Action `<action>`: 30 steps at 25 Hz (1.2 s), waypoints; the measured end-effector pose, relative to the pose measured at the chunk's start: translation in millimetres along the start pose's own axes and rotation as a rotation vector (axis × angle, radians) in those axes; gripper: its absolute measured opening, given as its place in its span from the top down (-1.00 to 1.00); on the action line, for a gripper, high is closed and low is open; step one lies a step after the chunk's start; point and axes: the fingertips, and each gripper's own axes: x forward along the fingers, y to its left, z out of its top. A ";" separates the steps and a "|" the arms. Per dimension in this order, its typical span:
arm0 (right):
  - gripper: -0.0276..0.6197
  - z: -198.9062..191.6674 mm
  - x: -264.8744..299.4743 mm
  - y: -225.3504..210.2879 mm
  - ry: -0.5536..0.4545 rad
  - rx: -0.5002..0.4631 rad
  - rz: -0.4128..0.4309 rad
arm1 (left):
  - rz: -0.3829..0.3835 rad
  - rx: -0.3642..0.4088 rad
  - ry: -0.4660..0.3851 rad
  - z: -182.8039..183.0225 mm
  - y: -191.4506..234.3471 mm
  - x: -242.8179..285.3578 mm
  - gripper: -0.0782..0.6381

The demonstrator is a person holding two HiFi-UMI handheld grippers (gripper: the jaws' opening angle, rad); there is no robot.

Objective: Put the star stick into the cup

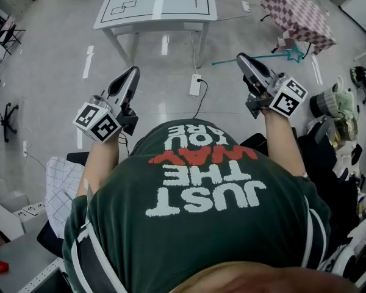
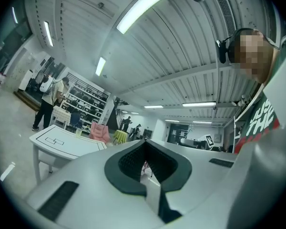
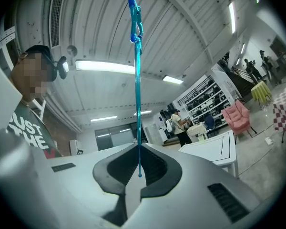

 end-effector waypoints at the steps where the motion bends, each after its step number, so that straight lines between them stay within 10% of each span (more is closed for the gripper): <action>1: 0.79 -1.0 1.7 -2.8 0.001 0.004 0.001 | 0.004 -0.002 0.002 -0.7 2.7 1.3 0.79; 10: 0.79 -15.2 71.9 -30.1 0.040 0.015 0.004 | 0.011 -0.035 -0.001 0.3 79.4 6.4 0.79; 30: 0.79 -21.6 422.6 -132.0 0.028 0.051 -0.156 | -0.164 -0.085 0.030 100.4 452.0 58.8 0.79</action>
